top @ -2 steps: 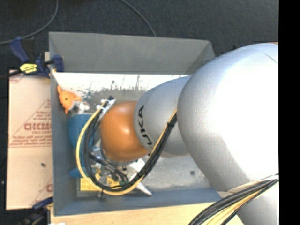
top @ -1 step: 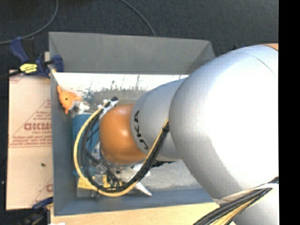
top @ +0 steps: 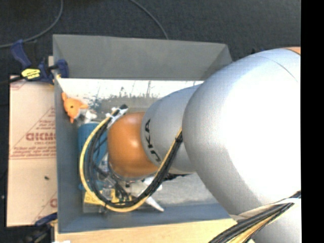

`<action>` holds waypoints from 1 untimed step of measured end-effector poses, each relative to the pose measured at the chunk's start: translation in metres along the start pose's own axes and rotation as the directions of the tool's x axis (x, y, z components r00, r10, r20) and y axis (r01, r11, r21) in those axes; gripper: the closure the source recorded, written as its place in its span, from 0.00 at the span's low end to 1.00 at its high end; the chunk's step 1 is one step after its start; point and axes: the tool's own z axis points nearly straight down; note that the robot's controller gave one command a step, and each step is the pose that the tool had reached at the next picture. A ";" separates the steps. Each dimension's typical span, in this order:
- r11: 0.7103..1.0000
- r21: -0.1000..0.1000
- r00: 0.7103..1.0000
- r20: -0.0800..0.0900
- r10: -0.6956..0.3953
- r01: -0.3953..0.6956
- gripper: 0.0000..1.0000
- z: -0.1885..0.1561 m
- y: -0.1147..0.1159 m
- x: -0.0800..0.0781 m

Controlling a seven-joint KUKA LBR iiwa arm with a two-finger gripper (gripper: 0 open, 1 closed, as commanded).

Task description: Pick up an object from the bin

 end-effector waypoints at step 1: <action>1.000 -0.001 1.000 0.000 0.000 0.000 1.00 -0.001 0.000 0.000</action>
Offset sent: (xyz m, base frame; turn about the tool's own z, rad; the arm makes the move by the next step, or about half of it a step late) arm -0.0001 -0.0002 0.0054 0.0000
